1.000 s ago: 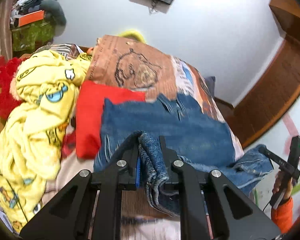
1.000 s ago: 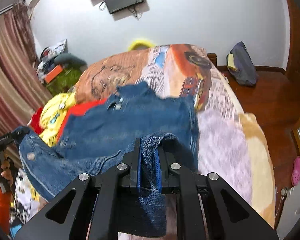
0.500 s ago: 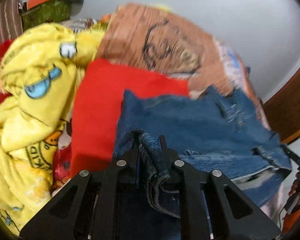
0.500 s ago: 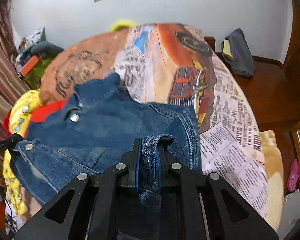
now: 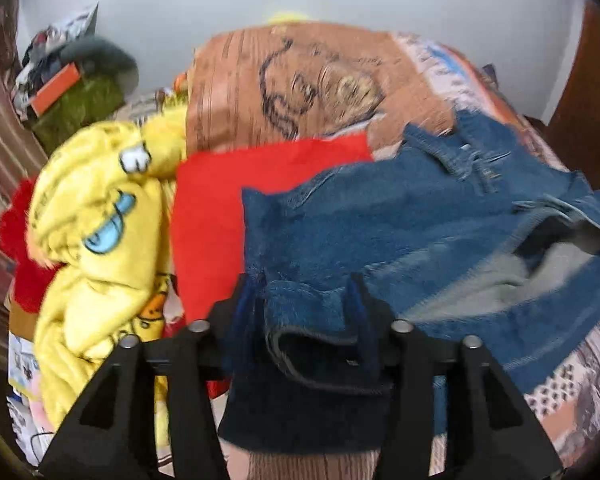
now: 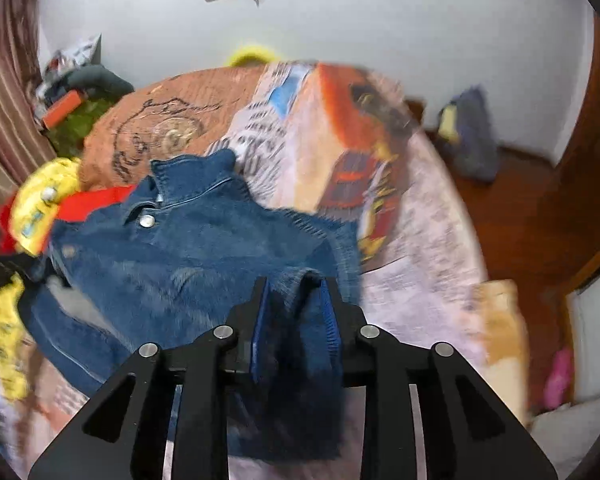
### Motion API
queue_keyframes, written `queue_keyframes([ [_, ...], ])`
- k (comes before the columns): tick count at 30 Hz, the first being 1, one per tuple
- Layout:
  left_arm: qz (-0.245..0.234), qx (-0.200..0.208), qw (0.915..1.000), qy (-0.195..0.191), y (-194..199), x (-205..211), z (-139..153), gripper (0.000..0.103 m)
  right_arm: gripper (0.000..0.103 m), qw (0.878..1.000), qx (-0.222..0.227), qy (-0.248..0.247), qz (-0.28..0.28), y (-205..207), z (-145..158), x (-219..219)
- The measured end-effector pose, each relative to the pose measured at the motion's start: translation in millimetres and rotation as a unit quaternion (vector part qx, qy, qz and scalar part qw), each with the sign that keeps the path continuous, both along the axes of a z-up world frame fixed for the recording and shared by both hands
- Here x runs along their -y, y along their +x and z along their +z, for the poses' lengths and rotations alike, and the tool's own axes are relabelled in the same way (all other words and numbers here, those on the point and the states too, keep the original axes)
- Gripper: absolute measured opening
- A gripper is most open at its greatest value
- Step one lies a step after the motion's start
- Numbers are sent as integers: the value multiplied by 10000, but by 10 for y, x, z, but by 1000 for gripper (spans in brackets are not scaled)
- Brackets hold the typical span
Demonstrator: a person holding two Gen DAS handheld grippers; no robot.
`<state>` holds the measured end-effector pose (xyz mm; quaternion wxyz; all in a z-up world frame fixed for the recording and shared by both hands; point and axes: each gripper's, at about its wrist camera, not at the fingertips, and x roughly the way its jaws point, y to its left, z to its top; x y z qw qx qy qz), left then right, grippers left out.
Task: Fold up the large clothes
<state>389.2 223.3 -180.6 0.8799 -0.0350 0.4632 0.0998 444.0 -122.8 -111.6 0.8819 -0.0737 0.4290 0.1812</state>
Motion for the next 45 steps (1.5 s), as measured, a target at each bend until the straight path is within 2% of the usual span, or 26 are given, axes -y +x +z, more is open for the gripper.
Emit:
queue_keyframes([
  [3,-88,247,9996,34,-191,76,207,60,33,9994,212,-231,153,-229,147,-15],
  [7,-295,221,9993,-34,-360,236,229,62,39,9986,272,-195,418,-524,188,-50],
  [10,-484,-42,9986,-208,-413,400,58,62,39,9980,135,-117,613,-699,101,-129],
  [15,-628,-392,9969,-272,-355,607,-245,62,39,9956,-196,-219,889,-787,-165,-310],
  [19,-585,-431,9970,-252,-226,677,-363,66,39,9934,-481,-379,974,-702,-429,-456],
  [21,-539,-398,9974,-269,-135,650,-397,67,39,9933,-406,-467,976,-655,-484,-530],
  [25,-432,-313,9971,-548,61,488,-396,73,40,9927,-354,-450,1057,-453,-478,-662],
  [28,-178,-347,9984,-400,321,334,-400,73,39,9914,-411,-540,1123,-223,-503,-785],
  [33,277,-414,9971,-567,832,-54,-390,73,40,9949,-312,-490,825,321,-427,-883],
  [35,434,-351,9979,-319,946,-149,-348,73,40,9967,-283,-480,598,519,-411,-868],
  [36,562,-311,9979,31,1018,-202,-293,73,40,9974,-257,-531,424,605,-410,-849],
  [38,693,-243,9970,258,1071,-288,-212,73,40,9981,-252,-546,155,712,-406,-804],
  [41,773,-11,9970,87,1014,-433,-25,73,40,9991,-350,-237,-19,723,-351,-728],
  [45,574,181,9982,-33,802,-379,151,73,40,9995,-278,38,173,493,-228,-742],
])
